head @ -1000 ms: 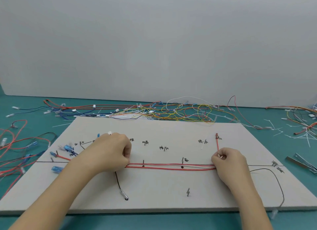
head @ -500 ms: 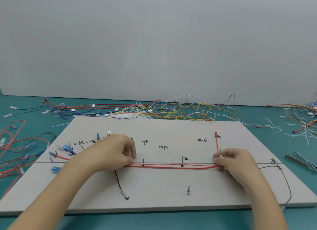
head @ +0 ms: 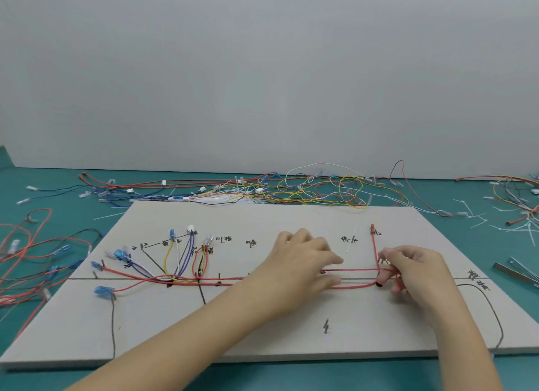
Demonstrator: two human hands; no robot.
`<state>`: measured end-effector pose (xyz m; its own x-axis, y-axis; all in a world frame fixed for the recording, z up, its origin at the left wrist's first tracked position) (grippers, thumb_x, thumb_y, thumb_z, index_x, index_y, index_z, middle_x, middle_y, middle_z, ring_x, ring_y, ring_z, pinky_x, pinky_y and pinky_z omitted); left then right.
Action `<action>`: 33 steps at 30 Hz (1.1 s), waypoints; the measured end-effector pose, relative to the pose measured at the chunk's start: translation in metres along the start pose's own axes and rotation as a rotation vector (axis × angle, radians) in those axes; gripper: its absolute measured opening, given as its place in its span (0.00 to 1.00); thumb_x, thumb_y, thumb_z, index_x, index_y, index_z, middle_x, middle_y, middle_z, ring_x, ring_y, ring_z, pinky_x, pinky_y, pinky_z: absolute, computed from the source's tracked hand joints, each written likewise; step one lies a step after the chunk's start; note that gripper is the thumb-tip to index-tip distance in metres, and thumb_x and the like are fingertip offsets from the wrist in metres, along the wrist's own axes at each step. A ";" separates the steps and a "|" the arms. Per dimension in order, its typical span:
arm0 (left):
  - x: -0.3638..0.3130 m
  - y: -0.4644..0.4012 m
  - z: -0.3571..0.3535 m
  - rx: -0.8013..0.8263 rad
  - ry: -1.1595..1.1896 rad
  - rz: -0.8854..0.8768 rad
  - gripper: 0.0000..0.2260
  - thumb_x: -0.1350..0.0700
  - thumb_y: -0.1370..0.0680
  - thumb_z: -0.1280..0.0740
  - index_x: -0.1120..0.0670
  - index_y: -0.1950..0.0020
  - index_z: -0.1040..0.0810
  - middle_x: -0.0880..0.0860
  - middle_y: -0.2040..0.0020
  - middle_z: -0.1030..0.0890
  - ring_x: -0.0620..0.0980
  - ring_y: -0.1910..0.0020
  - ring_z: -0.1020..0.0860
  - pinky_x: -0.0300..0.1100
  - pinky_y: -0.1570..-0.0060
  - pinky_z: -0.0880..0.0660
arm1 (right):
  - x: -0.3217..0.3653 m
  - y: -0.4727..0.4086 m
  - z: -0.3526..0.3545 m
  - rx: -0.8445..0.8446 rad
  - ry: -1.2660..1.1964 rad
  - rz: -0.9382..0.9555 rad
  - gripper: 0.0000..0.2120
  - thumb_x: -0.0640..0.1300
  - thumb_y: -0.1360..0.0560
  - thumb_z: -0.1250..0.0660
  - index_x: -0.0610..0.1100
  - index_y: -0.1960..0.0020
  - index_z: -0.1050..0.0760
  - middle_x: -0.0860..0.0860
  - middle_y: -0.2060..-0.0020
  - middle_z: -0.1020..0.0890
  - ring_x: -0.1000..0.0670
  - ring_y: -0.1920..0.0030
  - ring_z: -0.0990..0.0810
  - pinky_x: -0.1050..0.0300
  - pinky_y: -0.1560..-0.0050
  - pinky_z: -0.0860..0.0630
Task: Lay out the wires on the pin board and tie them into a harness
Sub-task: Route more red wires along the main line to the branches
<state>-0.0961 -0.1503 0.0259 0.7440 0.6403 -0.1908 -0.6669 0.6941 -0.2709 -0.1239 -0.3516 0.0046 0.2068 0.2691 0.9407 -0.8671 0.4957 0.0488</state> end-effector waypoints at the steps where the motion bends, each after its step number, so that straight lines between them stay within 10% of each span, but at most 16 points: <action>1: -0.006 -0.005 -0.004 0.002 -0.015 -0.021 0.15 0.44 0.18 0.42 0.44 0.35 0.24 0.44 0.40 0.23 0.48 0.39 0.33 0.45 0.40 0.41 | 0.000 0.000 0.000 -0.006 -0.017 -0.003 0.09 0.40 0.21 0.37 0.37 0.56 0.22 0.43 0.76 0.19 0.53 0.83 0.33 0.69 0.83 0.39; 15: -0.019 -0.010 -0.031 -0.108 0.391 -0.002 0.08 0.58 0.21 0.34 0.57 0.47 0.16 0.53 0.57 0.26 0.51 0.56 0.27 0.38 0.57 0.35 | 0.008 0.001 0.015 -0.116 -0.380 0.074 0.08 0.41 0.20 0.39 0.44 0.51 0.21 0.48 0.67 0.15 0.58 0.78 0.36 0.67 0.77 0.34; 24: -0.020 -0.011 -0.032 -0.109 0.409 0.013 0.08 0.59 0.21 0.34 0.58 0.48 0.16 0.53 0.58 0.27 0.52 0.56 0.27 0.42 0.56 0.32 | 0.021 0.006 0.009 0.030 -0.951 0.118 0.07 0.36 0.20 0.40 0.39 0.44 0.26 0.45 0.57 0.14 0.51 0.59 0.15 0.63 0.58 0.20; 33: -0.020 -0.009 -0.033 -0.130 0.406 -0.007 0.08 0.59 0.21 0.34 0.58 0.48 0.17 0.55 0.56 0.24 0.53 0.53 0.27 0.43 0.53 0.31 | 0.024 0.011 -0.006 0.099 -0.617 0.194 0.12 0.35 0.22 0.37 0.42 0.40 0.25 0.47 0.50 0.15 0.55 0.61 0.20 0.65 0.63 0.23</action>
<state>-0.1038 -0.1807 0.0013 0.7213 0.4366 -0.5377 -0.6707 0.6339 -0.3851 -0.1262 -0.3345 0.0259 -0.2305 -0.1920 0.9539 -0.9061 0.3997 -0.1385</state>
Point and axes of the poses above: each hand's wrist, its own y-axis away from the middle knuckle, its own z-axis out of the back of the hand, x = y × z, the point moved 4 cm from there along -y, towards the middle knuckle
